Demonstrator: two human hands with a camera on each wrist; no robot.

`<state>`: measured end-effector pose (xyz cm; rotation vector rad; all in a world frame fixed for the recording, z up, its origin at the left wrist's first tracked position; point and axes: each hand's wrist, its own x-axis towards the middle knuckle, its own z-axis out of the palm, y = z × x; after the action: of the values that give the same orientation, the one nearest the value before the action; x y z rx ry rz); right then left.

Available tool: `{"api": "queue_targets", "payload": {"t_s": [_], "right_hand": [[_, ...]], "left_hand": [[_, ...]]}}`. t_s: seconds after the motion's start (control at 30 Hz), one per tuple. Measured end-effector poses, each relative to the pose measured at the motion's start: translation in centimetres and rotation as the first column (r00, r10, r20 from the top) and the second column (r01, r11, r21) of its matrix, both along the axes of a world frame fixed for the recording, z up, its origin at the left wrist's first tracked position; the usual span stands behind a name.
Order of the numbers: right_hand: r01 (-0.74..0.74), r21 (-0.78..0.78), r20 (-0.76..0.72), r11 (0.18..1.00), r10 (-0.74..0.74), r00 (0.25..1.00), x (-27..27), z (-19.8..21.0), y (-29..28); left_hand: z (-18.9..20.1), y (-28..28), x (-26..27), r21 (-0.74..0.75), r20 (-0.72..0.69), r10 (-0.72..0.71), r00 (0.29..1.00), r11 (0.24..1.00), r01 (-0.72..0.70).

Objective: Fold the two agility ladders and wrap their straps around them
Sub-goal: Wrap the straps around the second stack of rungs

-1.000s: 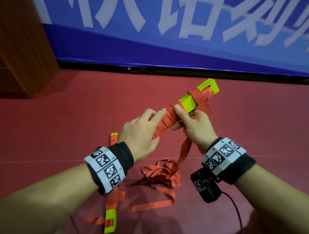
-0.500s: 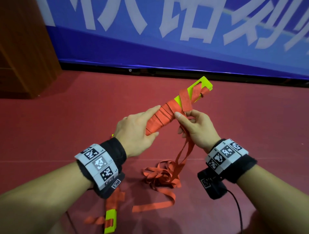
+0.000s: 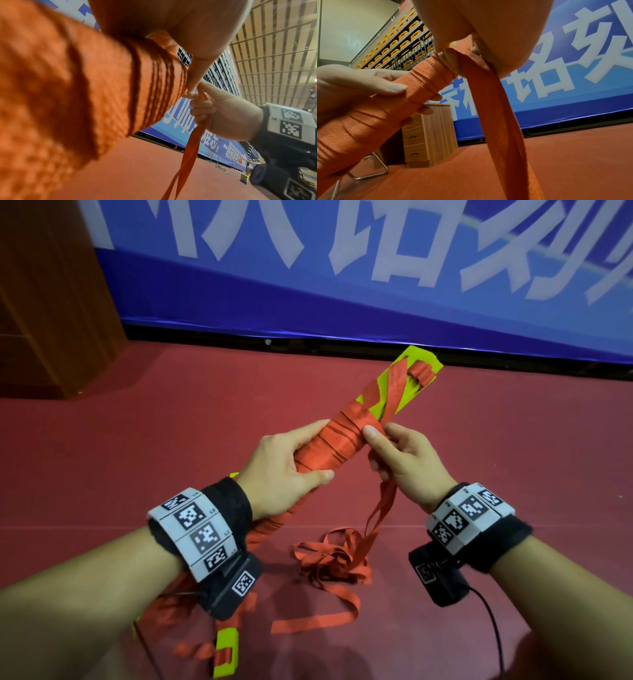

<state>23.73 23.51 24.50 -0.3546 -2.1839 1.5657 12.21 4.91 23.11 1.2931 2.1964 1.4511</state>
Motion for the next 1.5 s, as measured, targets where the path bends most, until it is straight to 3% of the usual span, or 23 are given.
{"api": "queue_targets", "payload": {"t_s": [0.5, 0.67, 0.83, 0.9, 1.0, 1.17, 1.37, 1.5], "right_hand": [[-0.071, -0.255, -0.111, 0.964, 0.044, 0.993, -0.3, -0.3, 0.1], [0.038, -0.280, -0.092, 0.959, -0.066, 0.994, -1.0, -0.8, -0.8], [0.042, -0.302, -0.065, 0.953, -0.064, 0.996, -1.4, -0.6, -1.4], [0.061, -0.316, -0.052, 0.947, -0.082, 0.995, -1.4, -0.5, -1.6], [0.137, -0.337, -0.011, 0.931, -0.149, 0.989, -1.5, -0.4, -1.9], [0.252, -0.354, 0.036, 0.901, -0.256, 0.966, -1.3, -0.1, -1.8], [0.264, -0.244, -0.006, 0.933, -0.274, 0.962, -0.9, -0.2, -1.0], [0.166, -0.134, -0.018, 0.977, -0.170, 0.985, -0.2, -0.2, -0.4]], "left_hand": [[0.2, 0.4, -0.4, 0.052, 0.153, -0.162, 0.975, 0.986, 0.156], [0.0, 0.6, -0.3, 0.000, 0.146, -0.139, 0.979, 0.990, 0.141], [-0.4, 0.5, -0.2, -0.032, 0.167, -0.080, 0.983, 0.996, 0.087], [-0.4, 0.5, -0.1, -0.060, 0.112, -0.059, 0.992, 0.996, 0.066], [-0.5, 0.6, 0.2, -0.154, -0.079, -0.026, 0.997, 0.988, 0.014], [-0.6, 0.9, 1.4, -0.258, -0.386, 0.015, 0.923, 0.958, -0.124], [-0.9, 1.1, 2.3, -0.142, -0.513, 0.122, 0.850, 0.964, -0.224], [-0.8, 0.9, 1.8, -0.132, -0.500, 0.104, 0.860, 0.972, -0.195]]}}
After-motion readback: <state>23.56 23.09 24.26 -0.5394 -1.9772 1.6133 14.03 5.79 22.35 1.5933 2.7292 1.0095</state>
